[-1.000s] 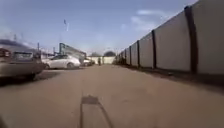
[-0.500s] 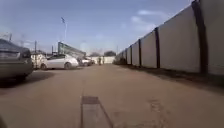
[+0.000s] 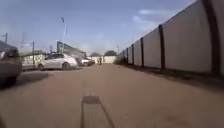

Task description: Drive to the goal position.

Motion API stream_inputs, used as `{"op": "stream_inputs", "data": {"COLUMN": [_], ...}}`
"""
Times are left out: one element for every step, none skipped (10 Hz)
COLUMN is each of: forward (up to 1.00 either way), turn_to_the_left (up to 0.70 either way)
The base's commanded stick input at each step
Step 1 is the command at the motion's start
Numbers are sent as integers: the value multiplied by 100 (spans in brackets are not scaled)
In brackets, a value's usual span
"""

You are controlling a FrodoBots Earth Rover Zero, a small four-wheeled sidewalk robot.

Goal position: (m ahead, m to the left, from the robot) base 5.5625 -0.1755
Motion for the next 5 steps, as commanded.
{"op": "stream_inputs", "data": {"forward": [100,100,100,100,100], "turn_to_the_left": [0,0,0,0,0]}}
